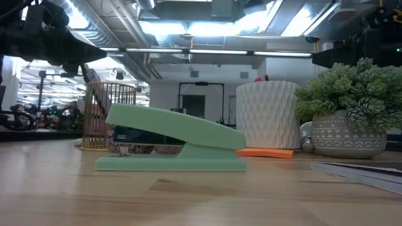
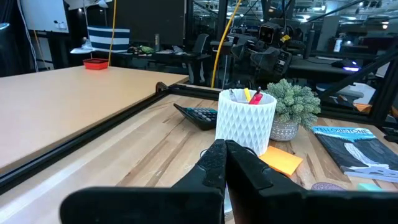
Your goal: Screw lightbulb
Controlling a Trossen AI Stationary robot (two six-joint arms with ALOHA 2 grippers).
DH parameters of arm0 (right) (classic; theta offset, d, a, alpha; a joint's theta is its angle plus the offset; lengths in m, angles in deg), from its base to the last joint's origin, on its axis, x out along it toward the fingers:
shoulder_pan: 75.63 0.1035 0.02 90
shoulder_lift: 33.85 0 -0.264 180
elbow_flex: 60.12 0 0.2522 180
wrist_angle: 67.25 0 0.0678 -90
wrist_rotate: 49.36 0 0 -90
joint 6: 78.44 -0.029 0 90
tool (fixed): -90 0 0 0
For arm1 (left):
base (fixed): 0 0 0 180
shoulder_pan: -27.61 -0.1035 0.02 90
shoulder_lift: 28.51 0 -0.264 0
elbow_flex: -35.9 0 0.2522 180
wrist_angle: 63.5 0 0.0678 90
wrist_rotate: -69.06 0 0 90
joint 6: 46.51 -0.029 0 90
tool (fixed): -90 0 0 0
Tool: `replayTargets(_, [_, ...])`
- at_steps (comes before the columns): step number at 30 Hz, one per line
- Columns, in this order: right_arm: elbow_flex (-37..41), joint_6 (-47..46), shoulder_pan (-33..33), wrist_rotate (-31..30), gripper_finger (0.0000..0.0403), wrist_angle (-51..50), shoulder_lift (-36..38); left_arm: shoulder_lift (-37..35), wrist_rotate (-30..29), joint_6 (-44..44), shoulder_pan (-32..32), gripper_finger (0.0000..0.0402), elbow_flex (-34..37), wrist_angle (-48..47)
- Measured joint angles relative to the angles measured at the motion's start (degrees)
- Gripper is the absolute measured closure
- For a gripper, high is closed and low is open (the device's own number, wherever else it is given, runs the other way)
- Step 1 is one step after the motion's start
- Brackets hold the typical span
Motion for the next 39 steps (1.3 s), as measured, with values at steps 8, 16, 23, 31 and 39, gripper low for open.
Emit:
replayTargets(8, [0.00, 0.81, 0.00, -0.02, 0.0107, 0.02, 0.00, 0.00, 0.01, -0.02, -0.02, 0.0402, 0.01, 0.02])
replayTargets(16, [0.00, 3.08, 0.00, -0.28, 0.0107, 0.11, 0.01, 0.00, -0.02, -6.54, -0.02, 0.0402, 0.03, 0.31])
replayTargets(23, [0.00, 3.06, 0.00, -0.46, 0.0107, 0.09, 0.02, -0.04, -0.06, -10.40, -0.02, 0.0402, 0.16, 3.78])
replayTargets(31, [-0.01, 3.04, 0.00, -0.46, 0.0107, 0.09, 0.02, -0.02, -0.04, -3.38, -0.02, 0.0402, 0.16, 3.69])
replayTargets(39, [-0.01, 3.03, 0.00, -0.48, 0.0107, 0.54, 0.02, 0.10, -0.74, 3.64, -1.12, 0.0402, 0.12, 7.05])
